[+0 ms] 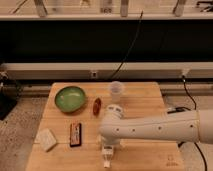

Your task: Stand the bottle upright

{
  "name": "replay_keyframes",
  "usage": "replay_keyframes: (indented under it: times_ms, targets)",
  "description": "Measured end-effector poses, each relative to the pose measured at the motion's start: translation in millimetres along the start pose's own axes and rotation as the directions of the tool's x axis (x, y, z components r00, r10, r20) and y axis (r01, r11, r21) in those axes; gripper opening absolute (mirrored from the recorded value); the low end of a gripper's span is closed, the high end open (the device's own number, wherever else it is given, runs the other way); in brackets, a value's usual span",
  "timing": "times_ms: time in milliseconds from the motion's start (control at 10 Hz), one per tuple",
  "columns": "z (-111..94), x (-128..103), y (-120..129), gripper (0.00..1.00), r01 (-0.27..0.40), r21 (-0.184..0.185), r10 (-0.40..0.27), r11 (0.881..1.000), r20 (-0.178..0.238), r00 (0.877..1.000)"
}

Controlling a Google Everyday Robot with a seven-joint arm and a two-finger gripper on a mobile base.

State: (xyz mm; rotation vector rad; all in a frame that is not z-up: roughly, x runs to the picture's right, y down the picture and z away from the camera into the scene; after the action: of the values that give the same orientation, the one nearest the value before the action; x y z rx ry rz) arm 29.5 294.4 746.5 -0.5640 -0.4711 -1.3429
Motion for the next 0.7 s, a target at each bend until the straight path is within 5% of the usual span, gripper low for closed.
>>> replay_keyframes:
  times_ms: [300,700]
  targets:
    - [6.4,-1.7,2.7,0.77,0.007,-0.024,-0.007,1.0,-0.007,1.0]
    - [9.8,-1.2,1.9,0.38,0.005,-0.049,-0.005,0.999,-0.013,1.0]
